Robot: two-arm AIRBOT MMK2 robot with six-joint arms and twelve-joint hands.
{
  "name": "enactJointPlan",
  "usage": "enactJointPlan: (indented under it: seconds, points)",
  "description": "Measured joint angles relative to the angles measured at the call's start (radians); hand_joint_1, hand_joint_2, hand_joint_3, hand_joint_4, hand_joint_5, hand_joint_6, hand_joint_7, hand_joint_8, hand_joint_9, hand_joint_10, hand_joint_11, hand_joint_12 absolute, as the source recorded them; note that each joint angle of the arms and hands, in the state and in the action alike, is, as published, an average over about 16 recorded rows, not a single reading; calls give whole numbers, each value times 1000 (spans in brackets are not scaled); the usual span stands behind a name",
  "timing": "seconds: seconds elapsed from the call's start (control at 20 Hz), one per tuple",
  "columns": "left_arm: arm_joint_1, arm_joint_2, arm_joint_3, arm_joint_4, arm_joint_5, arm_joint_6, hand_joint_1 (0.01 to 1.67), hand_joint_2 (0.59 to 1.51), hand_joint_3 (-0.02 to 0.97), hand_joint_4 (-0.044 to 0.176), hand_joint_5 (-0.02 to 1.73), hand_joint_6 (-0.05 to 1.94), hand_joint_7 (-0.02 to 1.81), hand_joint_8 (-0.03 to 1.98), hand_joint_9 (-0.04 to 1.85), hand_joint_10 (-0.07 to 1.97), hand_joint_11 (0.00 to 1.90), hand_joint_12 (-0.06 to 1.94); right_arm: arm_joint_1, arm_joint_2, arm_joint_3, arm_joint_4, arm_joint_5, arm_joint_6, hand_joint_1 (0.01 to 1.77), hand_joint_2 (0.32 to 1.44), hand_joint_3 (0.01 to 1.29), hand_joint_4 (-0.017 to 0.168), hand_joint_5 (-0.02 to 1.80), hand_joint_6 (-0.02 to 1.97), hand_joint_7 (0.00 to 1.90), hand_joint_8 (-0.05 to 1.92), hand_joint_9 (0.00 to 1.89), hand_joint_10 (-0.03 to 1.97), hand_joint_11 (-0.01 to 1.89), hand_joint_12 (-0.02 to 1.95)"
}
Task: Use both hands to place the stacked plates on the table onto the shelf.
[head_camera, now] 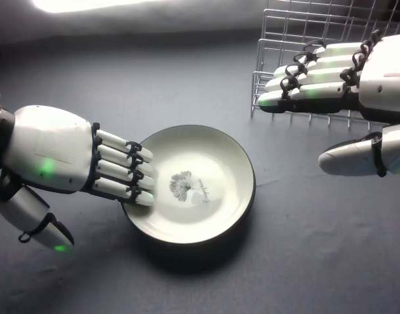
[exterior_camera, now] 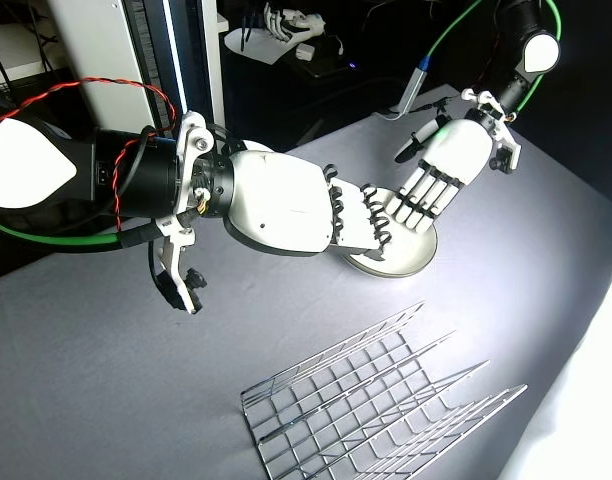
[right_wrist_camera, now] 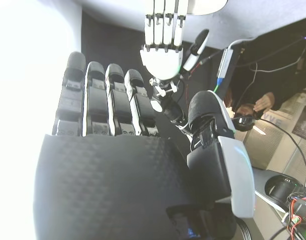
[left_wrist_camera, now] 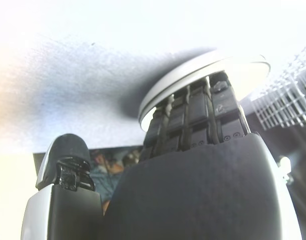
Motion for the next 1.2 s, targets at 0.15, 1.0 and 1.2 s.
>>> enactJointPlan:
  seconds: [0.15,1.0,1.2]
  points:
    - [4,-3,7,0,-6,0,15,1223,19,-2,1,-5,11,-13,20,7,14,-21,-4,0,0,-8,15,0,185,1312,14,-3,89,19,81,16,70,15,21,380]
    - [43,-59,21,-40,-20,-1,15,1222,20,-4,-6,-16,-10,-18,5,0,14,8,-34,-1,3,-38,82,3,900,1059,14,-3,18,19,13,16,16,14,21,490]
    - [40,-87,20,-57,-19,-1,15,1222,20,-4,-7,-18,-11,-21,4,-2,14,13,-46,-9,14,-57,120,8,945,1046,13,-3,22,19,14,16,18,14,21,551]
